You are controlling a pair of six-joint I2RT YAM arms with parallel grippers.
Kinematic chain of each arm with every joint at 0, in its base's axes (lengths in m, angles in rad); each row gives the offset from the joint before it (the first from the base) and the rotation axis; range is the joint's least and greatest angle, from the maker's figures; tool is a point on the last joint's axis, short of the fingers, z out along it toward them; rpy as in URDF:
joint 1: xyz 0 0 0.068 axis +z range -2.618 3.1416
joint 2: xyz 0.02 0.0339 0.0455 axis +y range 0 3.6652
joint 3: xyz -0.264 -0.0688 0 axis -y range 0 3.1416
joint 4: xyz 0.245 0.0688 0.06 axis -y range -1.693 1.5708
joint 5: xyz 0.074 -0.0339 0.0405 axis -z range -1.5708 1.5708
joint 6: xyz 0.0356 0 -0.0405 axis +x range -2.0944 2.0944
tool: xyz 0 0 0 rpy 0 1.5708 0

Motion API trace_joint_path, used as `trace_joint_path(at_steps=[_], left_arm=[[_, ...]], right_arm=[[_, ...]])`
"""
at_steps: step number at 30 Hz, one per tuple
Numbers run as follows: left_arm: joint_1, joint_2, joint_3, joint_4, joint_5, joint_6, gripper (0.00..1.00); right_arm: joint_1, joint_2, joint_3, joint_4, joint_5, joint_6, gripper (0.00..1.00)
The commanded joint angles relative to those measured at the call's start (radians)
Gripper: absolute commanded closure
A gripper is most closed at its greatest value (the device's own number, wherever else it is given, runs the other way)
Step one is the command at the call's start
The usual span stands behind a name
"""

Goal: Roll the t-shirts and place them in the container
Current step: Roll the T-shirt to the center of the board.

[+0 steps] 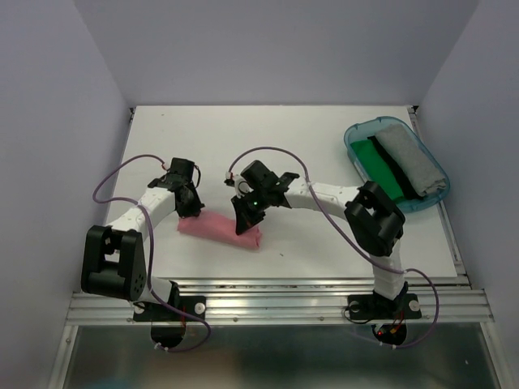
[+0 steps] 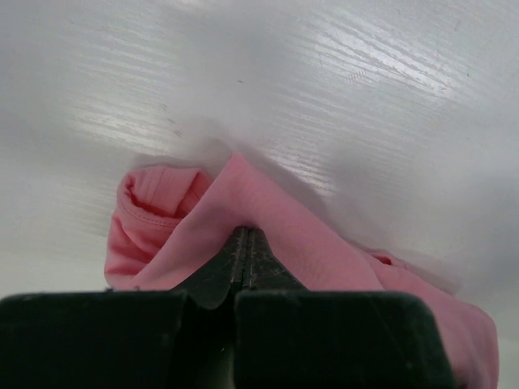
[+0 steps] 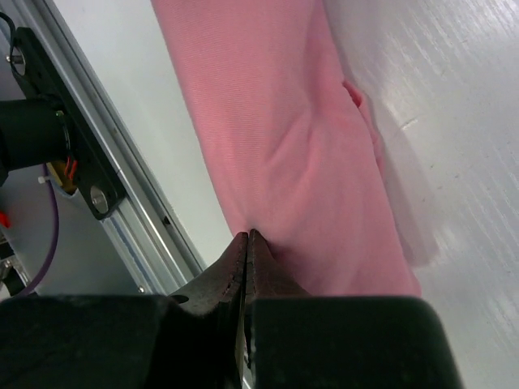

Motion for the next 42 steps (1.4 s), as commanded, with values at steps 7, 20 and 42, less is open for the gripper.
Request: trace_joint_path(at_steps=[7, 20, 42], left_arm=[[-0.004, 0.003, 0.025, -0.007, -0.032, 0.01, 1.0], [-0.004, 0.014, 0.025, 0.002, -0.038, 0.011, 1.0], [-0.004, -0.202, 0.08, -0.137, -0.118, 0.026, 1.0]], right_arm=[[-0.063, 0.004, -0.042, -0.002, -0.049, -0.036, 0.99], [-0.083, 0.145, -0.08, 0.003, -0.232, -0.141, 0.99], [-0.159, 0.09, -0.088, -0.025, -0.025, -0.127, 0.99]])
